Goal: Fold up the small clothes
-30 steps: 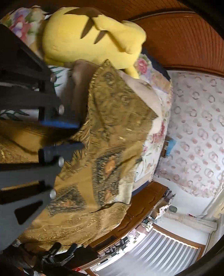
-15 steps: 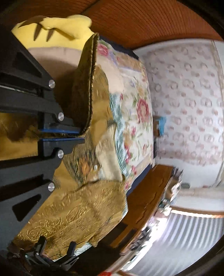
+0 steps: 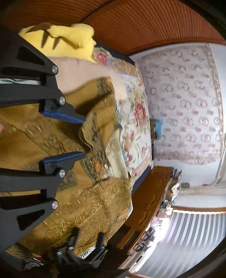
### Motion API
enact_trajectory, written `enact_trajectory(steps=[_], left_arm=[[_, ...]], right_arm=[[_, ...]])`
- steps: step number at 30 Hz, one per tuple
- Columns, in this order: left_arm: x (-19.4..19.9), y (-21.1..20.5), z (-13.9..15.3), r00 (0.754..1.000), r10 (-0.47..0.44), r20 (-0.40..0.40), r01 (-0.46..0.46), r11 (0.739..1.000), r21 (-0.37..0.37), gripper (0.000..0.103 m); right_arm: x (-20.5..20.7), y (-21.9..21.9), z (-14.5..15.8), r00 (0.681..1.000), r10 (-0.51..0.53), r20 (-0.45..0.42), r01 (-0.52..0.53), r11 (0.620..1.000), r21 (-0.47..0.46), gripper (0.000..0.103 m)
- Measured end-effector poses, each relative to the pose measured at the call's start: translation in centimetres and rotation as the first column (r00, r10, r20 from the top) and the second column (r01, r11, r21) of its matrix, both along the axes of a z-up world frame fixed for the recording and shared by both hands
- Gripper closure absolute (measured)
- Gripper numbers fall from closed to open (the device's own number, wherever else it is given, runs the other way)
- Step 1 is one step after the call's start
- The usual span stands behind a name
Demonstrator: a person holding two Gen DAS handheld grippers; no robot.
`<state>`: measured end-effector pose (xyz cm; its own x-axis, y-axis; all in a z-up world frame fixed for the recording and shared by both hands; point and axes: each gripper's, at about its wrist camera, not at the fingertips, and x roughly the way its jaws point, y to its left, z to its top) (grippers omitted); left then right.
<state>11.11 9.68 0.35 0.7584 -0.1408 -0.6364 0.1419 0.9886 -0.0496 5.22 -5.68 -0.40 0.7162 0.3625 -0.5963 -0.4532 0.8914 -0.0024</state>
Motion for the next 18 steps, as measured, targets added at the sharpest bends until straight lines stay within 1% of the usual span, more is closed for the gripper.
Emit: enact_trajectory(steps=[1, 4, 6, 10, 13, 17, 18], left_arm=[[-0.5, 0.7, -0.3, 1.0, 0.012, -0.004, -0.012, 1.0, -0.004, 0.071], [-1.7, 2.7, -1.6, 0.999, 0.047, -0.018, -0.047, 0.999, -0.016, 0.07], [-2.0, 3.4, -2.5, 0.997, 0.067, -0.032, -0.068, 0.997, -0.023, 0.07], [-2.9, 5.1, -3.7, 0.994, 0.101, -0.046, -0.103, 0.994, -0.045, 0.07], [-3.4, 5.8, -4.0, 0.993, 0.112, -0.043, -0.114, 0.992, -0.051, 0.07], [-4.0, 6.2, -3.8, 0.993, 0.115, -0.029, -0.116, 0.991, -0.062, 0.07], [-4.1, 6.2, -3.8, 0.993, 0.115, -0.025, -0.117, 0.991, -0.064, 0.07]], right_arm=[[0.4, 0.8, 0.2, 1.0, 0.019, 0.013, -0.019, 1.0, -0.009, 0.011], [2.2, 3.6, 0.5, 0.996, 0.082, 0.043, -0.08, 0.996, -0.046, 0.014], [3.6, 5.4, 0.5, 0.992, 0.122, 0.037, -0.12, 0.991, -0.061, 0.016], [6.9, 9.8, -0.3, 0.976, 0.215, -0.035, -0.217, 0.974, -0.07, 0.016], [8.8, 12.7, -1.4, 0.962, 0.263, -0.079, -0.269, 0.959, -0.085, 0.016], [10.9, 16.8, -3.5, 0.942, 0.304, -0.14, -0.324, 0.933, -0.153, 0.016], [11.4, 17.5, -4.0, 0.941, 0.301, -0.155, -0.326, 0.93, -0.169, 0.016]])
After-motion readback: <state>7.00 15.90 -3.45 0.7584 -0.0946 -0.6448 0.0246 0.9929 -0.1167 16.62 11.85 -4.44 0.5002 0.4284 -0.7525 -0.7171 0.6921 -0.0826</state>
